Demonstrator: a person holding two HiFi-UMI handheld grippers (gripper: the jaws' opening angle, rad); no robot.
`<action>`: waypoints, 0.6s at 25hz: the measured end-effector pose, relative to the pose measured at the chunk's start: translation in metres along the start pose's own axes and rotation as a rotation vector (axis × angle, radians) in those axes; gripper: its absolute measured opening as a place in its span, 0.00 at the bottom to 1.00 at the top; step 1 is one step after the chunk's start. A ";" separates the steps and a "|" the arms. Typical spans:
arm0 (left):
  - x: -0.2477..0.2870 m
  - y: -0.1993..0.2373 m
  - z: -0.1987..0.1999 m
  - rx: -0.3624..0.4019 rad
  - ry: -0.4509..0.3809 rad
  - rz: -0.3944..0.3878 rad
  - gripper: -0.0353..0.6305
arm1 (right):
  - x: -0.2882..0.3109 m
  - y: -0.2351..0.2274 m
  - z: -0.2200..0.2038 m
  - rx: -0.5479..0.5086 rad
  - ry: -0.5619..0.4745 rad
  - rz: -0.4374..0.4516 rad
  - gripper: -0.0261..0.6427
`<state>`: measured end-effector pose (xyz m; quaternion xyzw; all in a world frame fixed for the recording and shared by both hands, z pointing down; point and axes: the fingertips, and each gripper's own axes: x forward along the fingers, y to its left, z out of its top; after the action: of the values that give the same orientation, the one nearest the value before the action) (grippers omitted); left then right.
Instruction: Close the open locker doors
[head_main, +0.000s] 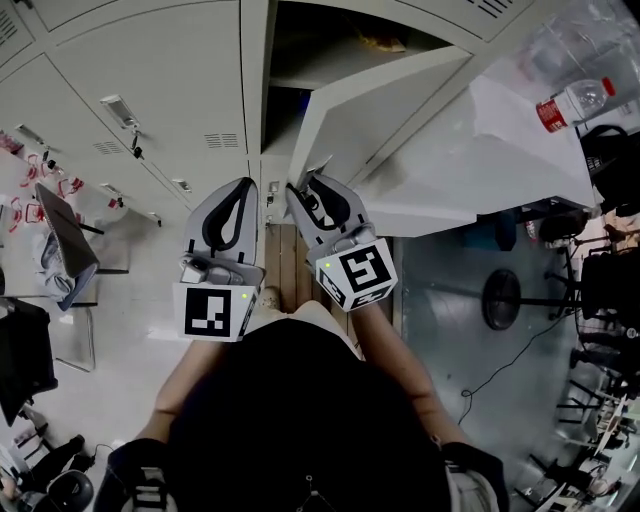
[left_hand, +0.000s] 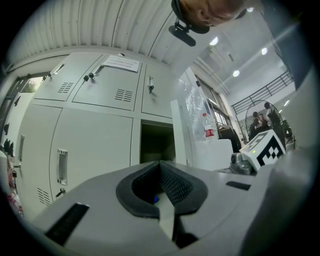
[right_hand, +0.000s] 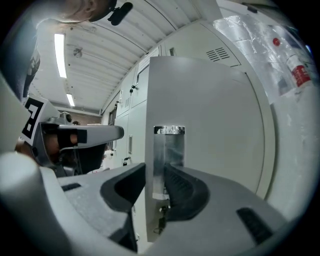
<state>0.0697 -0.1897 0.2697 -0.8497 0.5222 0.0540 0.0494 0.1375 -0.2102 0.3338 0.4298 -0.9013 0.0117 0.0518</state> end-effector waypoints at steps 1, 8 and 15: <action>0.001 0.003 0.000 0.002 0.003 0.003 0.06 | 0.004 0.000 0.001 0.001 -0.002 -0.006 0.21; 0.009 0.019 -0.004 -0.004 0.019 0.010 0.06 | 0.027 -0.004 0.004 0.005 0.001 -0.054 0.21; 0.015 0.033 -0.008 -0.019 0.022 0.025 0.06 | 0.047 -0.008 0.007 0.012 0.002 -0.102 0.21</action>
<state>0.0475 -0.2192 0.2743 -0.8440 0.5328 0.0502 0.0351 0.1141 -0.2521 0.3320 0.4757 -0.8780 0.0149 0.0506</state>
